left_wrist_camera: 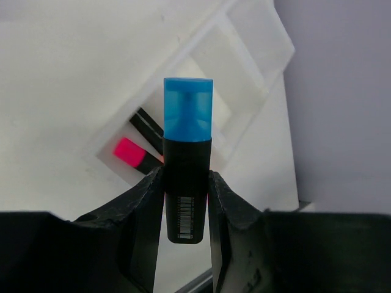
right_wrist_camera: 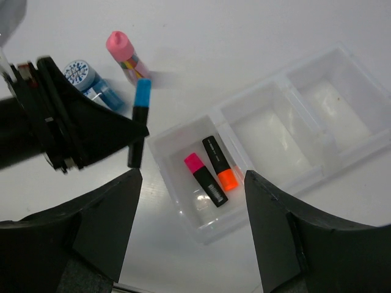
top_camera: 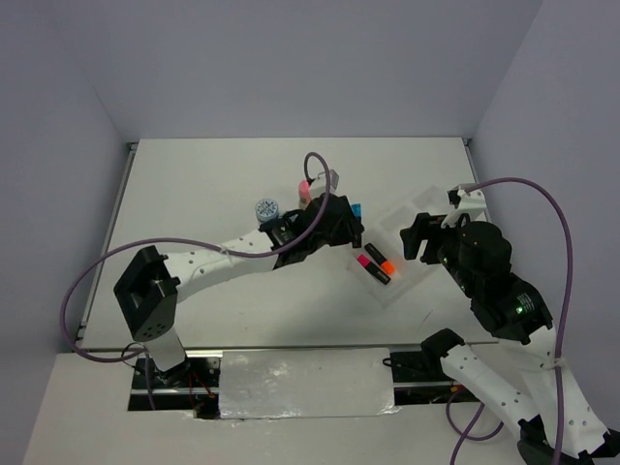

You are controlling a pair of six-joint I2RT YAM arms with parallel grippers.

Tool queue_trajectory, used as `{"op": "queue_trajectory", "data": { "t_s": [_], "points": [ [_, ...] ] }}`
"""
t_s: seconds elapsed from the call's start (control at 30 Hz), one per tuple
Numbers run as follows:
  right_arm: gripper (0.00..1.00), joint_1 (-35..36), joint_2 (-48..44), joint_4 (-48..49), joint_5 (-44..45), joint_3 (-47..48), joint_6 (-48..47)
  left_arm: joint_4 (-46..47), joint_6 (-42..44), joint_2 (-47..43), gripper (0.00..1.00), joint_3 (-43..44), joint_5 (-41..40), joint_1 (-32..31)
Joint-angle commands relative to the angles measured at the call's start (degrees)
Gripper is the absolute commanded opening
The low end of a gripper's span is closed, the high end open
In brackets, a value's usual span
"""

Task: Sort the stationery into containers
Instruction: Place the pen in the storage box.

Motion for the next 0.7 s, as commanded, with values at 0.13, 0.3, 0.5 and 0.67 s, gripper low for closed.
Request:
{"op": "queue_trajectory", "data": {
  "t_s": [0.13, 0.3, 0.5, 0.67],
  "points": [
    [0.76, 0.1, -0.3, 1.1, 0.8, 2.7, 1.1, 19.2, -12.1, 3.8, 0.17, -3.2, -2.9, -4.5],
    [0.76, 0.2, -0.5, 0.7, 1.0, 2.7, 0.5, 20.4, -14.0, 7.3, 0.24, -3.0, -6.6, -5.8],
    [0.76, 0.2, -0.4, 1.4, -0.1, 1.7, 0.4, 20.6, -14.6, 12.4, 0.39, -1.5, -6.2, -5.9],
    [0.77, 0.2, -0.1, 1.5, -0.1, 1.1, 0.0, 21.0, -15.2, 12.6, 0.49, -2.4, -6.7, -6.1]
  ]
}}
